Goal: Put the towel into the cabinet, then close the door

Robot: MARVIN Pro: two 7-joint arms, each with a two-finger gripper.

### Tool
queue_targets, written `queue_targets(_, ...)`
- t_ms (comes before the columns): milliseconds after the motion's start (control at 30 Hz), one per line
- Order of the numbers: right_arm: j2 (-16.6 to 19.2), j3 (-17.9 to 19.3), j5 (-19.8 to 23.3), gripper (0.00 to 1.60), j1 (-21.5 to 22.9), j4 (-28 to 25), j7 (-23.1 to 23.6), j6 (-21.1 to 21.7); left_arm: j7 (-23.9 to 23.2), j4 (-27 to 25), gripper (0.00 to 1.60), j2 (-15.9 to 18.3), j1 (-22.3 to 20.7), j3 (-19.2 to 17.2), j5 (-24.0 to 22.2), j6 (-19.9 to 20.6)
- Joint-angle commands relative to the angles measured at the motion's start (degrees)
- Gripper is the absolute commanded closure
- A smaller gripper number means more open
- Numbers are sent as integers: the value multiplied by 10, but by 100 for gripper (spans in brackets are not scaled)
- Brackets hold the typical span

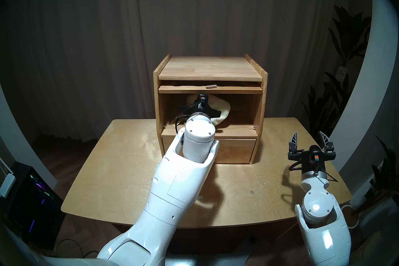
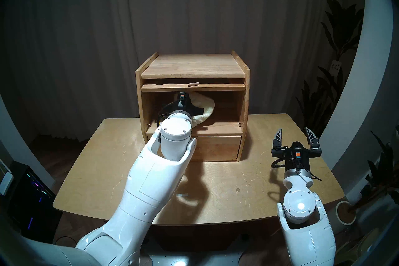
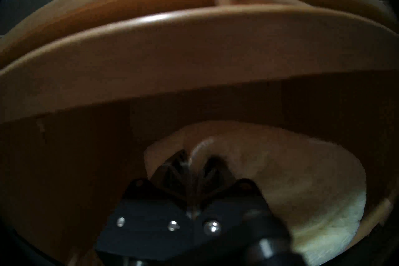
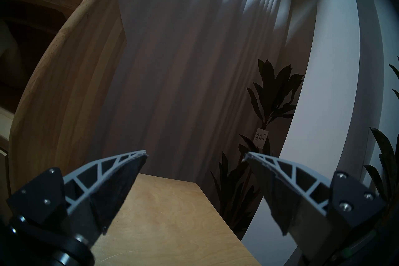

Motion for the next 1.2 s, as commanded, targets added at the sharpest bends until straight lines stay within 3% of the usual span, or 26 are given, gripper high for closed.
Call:
queue_targets(0,1,0,0,0,-1,-18,2,3,54,-26,160,18,37,27,2,-20)
queue_targets(167,2,0,1,0,-1,-17,1,2,52,34,160,-5,-24,-8,-3,-30)
queue_targets(333,3,-1,1,0,0,-14,-1,0,40,4,160,-26,-39,-34,6,-30)
queue_targets(500,4,-1,2,0,0,-14,-1,0,27,7,160,-39,-59,-43,2,-22)
queue_targets(700,5,-2,2,0,-1,-17,-2,2,27,57,160,-45,-94,-54,-5,-19)
queue_targets(967,6,-2,4,0,-2,-18,-3,4,31,73,160,-45,-87,-64,0,-31)
queue_targets(1167,7,-3,4,0,-2,-18,-3,4,39,18,160,-28,-39,-46,-6,-20)
